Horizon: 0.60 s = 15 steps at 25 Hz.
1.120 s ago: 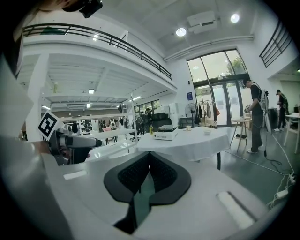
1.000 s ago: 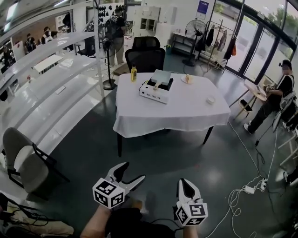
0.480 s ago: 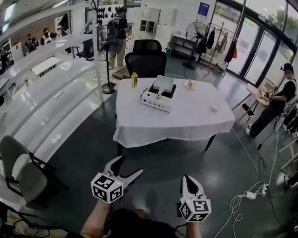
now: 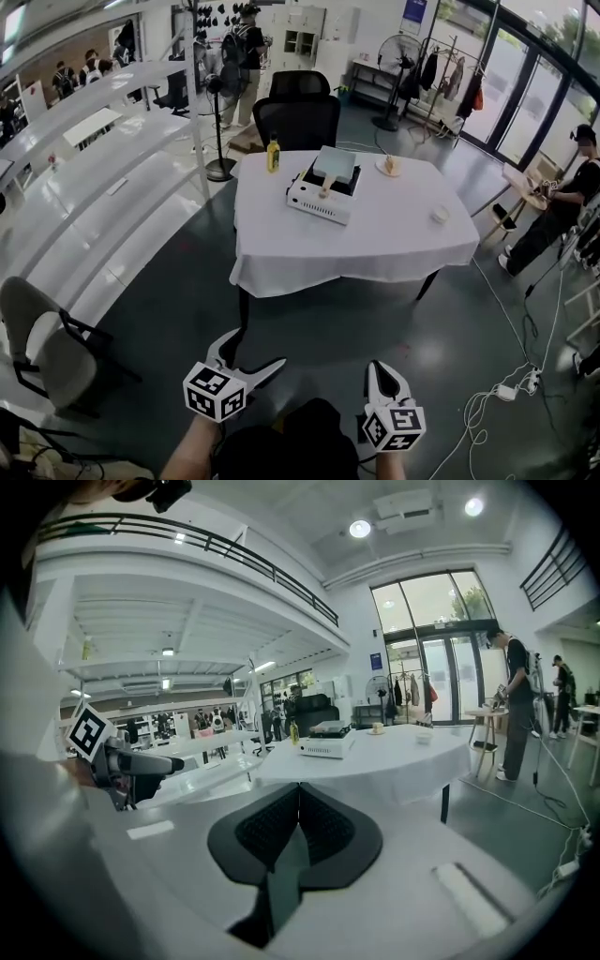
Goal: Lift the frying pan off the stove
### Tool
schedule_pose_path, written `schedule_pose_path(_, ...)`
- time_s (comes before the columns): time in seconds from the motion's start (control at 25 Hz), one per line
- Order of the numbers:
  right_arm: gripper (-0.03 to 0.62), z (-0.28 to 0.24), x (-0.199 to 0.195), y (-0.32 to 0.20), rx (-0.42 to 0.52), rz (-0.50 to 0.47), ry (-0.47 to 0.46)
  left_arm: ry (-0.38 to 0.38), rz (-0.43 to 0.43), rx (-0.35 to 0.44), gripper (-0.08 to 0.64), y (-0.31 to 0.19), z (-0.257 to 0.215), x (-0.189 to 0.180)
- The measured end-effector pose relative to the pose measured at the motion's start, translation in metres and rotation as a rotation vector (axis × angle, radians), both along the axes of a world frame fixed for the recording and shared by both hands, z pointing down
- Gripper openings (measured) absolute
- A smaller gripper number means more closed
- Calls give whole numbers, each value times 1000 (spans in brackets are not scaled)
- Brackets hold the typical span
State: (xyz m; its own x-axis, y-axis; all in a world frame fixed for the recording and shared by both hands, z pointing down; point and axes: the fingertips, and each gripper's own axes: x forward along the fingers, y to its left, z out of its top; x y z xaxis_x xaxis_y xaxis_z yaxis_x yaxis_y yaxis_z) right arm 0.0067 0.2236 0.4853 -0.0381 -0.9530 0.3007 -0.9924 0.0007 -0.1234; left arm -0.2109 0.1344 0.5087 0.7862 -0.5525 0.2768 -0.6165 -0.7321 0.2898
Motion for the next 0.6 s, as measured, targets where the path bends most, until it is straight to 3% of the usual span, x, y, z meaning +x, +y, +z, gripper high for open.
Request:
schedule_pose_path(0.32, 6, 18, 3, -25, -30, -28, -28, 4, -21, -14, 505, -15, 8, 3)
schedule_pose_path(0.6, 6, 13, 21, -72, -13, -51, -32, 20, -44, 2, 505, -59, 0, 20)
